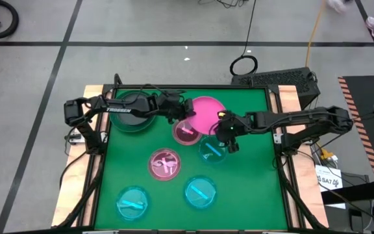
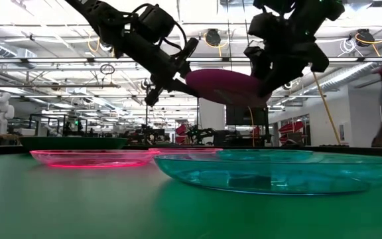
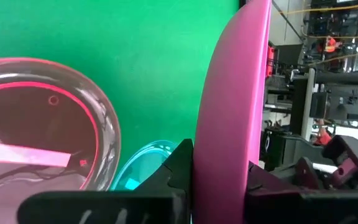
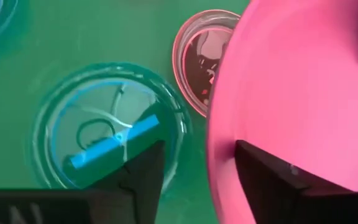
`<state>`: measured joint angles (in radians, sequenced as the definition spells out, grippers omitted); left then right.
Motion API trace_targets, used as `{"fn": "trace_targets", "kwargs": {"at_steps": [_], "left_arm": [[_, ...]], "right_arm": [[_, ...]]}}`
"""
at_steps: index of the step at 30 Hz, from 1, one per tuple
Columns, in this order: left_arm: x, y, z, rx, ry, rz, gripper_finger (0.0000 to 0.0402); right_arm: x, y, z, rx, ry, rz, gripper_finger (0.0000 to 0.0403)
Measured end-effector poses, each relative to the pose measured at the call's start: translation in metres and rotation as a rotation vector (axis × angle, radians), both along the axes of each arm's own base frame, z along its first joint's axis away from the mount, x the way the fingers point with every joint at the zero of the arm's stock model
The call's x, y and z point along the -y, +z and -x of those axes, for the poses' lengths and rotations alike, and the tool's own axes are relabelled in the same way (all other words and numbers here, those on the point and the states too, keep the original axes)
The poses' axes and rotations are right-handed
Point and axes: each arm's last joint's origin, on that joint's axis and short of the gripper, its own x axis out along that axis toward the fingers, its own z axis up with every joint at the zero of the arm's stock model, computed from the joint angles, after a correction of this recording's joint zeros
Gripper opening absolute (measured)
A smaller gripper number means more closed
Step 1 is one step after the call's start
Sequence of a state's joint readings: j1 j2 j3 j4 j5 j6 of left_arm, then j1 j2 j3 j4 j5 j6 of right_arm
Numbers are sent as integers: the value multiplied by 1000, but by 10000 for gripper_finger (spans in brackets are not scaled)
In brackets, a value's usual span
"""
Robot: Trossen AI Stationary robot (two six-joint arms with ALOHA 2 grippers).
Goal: Stack plastic plates
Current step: Stack the pink plate on top of the black plate
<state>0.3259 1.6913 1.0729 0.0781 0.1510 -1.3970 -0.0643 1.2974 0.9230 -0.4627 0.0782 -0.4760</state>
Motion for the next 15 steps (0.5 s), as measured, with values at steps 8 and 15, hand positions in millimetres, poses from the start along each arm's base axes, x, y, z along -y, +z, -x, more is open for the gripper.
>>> {"fn": "trace_targets", "kwargs": {"at_steps": [8,15], "left_arm": [[-3,3,-1,41,-32,3,43],[-7,9,-2,112,-72,2,43]], "right_arm": [[-9,12,6,76,-138,-140,250],[-19,24,13,133,-185,-319,267]]}}
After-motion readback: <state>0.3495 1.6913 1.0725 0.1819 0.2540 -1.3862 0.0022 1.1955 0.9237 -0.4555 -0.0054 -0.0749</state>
